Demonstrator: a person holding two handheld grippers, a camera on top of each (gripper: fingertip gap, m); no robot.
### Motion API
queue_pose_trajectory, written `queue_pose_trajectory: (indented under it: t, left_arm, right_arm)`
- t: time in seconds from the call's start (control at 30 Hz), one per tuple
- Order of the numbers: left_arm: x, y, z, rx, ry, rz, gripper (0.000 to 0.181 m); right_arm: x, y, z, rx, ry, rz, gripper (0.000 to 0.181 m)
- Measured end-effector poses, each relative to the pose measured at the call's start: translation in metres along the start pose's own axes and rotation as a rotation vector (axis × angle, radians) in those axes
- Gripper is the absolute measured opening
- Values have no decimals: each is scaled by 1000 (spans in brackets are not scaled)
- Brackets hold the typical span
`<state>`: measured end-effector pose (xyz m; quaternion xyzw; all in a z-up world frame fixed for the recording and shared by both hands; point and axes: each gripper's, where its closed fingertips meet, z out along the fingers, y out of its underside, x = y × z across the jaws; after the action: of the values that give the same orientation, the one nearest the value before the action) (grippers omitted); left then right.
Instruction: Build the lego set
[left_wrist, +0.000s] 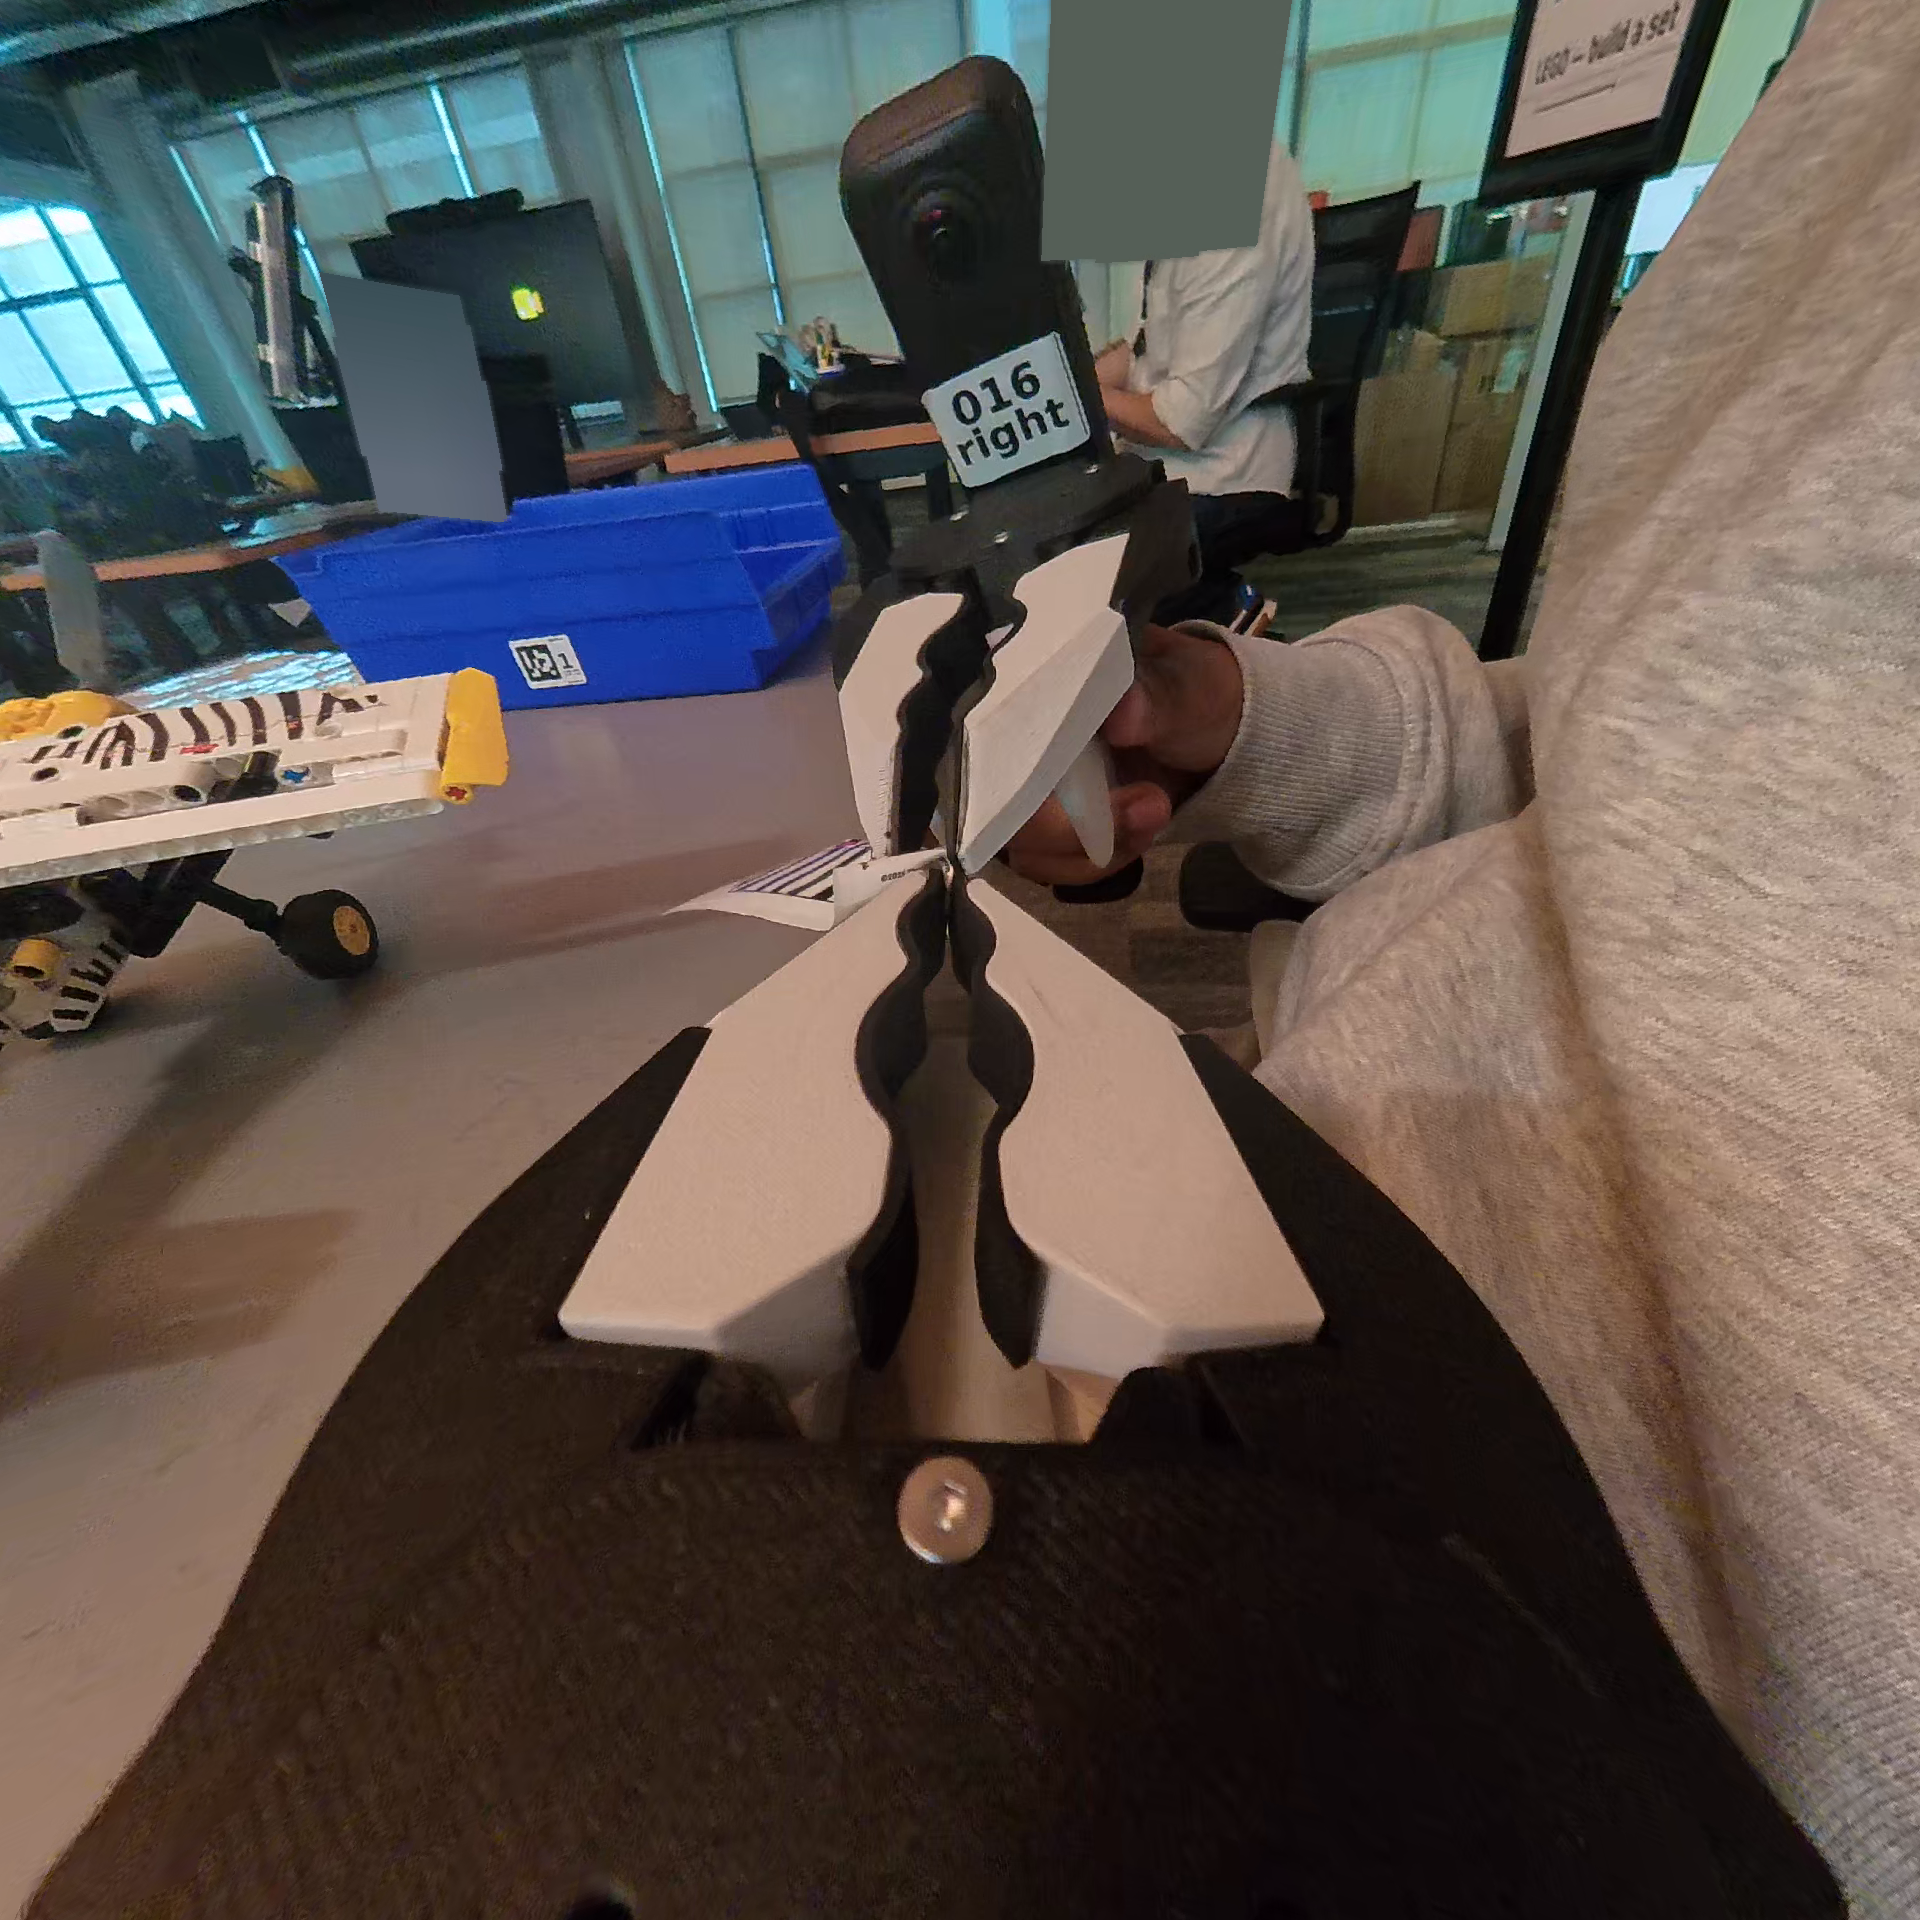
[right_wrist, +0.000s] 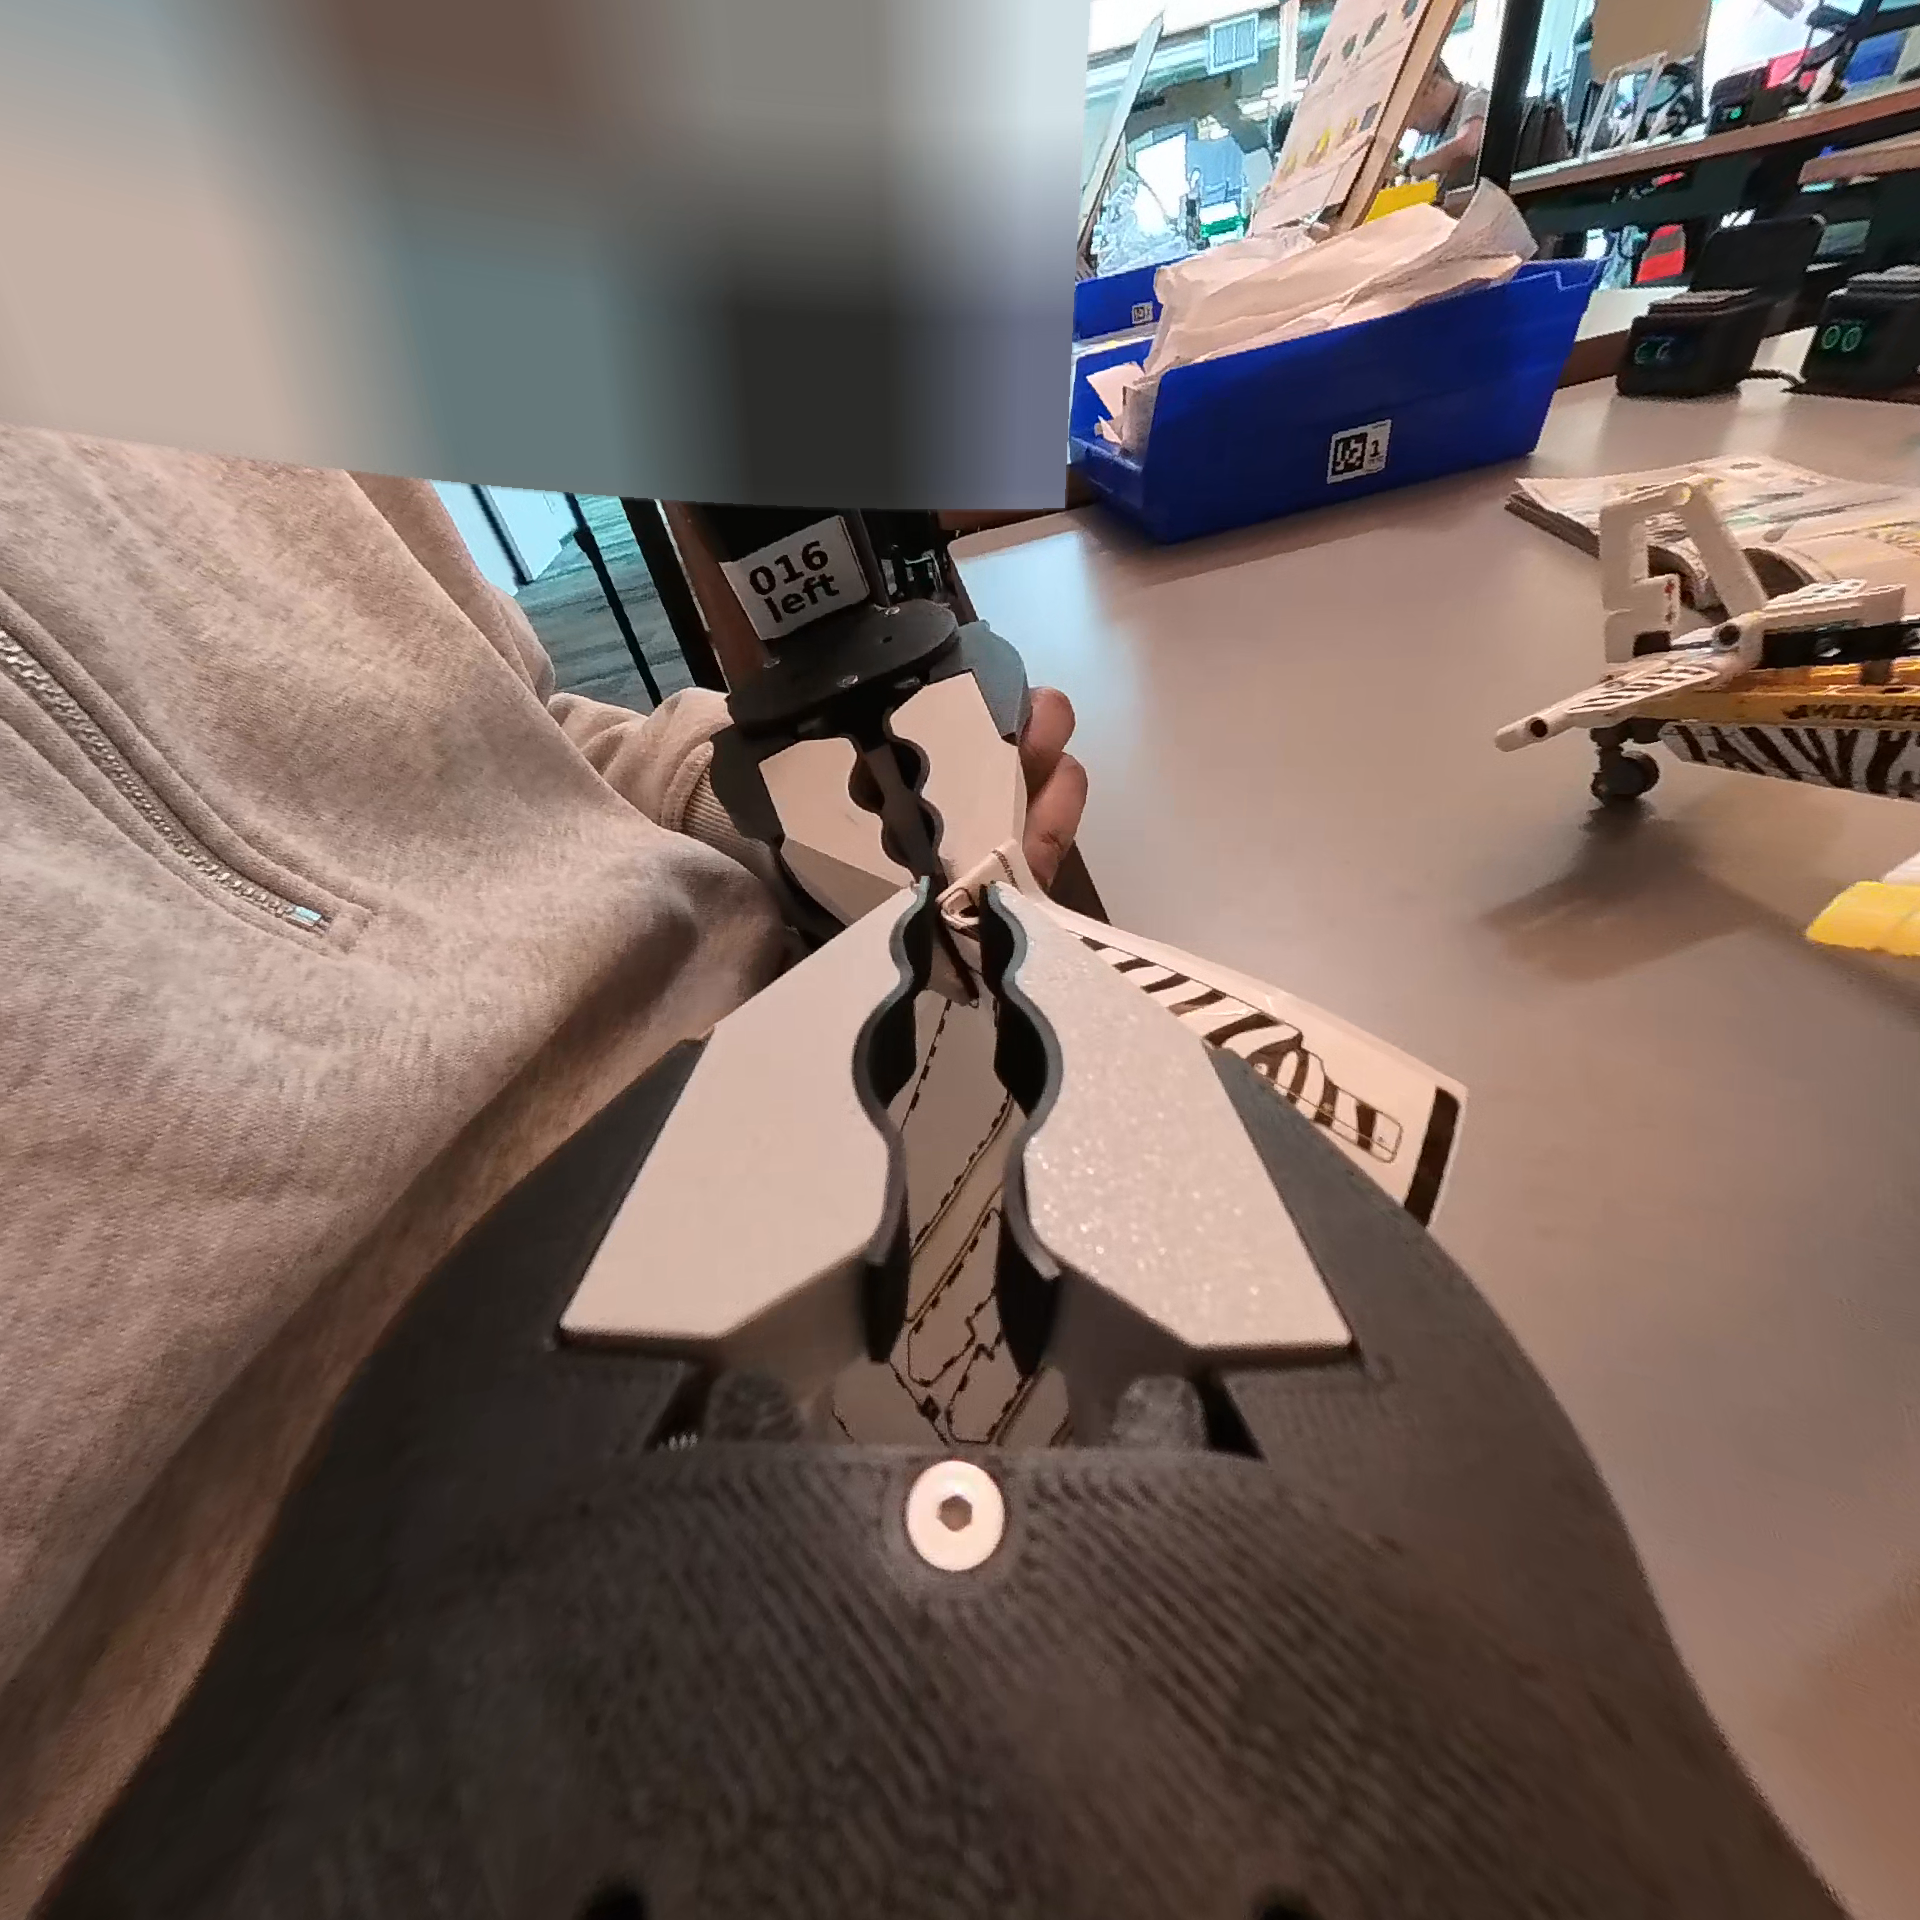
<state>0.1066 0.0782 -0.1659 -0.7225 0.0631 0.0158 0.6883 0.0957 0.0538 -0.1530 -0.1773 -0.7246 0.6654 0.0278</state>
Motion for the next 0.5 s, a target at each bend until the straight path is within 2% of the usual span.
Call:
queue_pose_trajectory:
  t: [0.5]
  left_arm:
    - [1, -2, 0, 9, 9, -22, 0]
  right_arm:
    - [1, -6, -5, 45, -24, 31, 0]
